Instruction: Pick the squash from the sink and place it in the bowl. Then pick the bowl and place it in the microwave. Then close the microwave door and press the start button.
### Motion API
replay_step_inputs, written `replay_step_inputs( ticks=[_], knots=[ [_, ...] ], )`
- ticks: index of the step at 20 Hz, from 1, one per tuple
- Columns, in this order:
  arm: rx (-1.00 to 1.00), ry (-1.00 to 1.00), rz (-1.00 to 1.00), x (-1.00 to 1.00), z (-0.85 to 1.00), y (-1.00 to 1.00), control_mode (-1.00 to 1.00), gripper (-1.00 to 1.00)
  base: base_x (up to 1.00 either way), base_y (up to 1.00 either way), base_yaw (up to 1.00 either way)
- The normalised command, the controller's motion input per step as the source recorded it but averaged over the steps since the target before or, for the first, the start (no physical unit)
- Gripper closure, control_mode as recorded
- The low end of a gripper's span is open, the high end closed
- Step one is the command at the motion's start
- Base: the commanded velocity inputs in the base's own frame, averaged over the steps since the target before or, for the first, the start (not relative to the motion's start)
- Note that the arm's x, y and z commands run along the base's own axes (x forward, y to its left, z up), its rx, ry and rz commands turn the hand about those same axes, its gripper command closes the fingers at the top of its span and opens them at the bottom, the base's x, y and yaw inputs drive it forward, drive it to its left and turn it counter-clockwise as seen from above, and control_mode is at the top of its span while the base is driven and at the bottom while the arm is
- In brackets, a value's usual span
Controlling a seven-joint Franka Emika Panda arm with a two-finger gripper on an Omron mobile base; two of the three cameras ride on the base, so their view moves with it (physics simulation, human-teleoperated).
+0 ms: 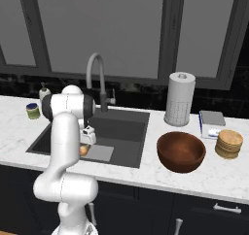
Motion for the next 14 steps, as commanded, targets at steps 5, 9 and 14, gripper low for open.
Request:
replay_step_inputs(
  ticks=[5,9,14],
  knots=[
    [0.00,-0.03,0.00,-0.05,-0.32,-0.01,-1.00,-1.00,0.00,0.00,0.00],
    [0.00,-0.06,0.00,-0.10,-0.37,-0.13,-1.00,-1.00,0.00,0.00,0.00],
    [-0.01,-0.01,0.00,0.00,-0.36,0.03,-1.00,1.00,0.00,0.00,0.00]
  ],
)
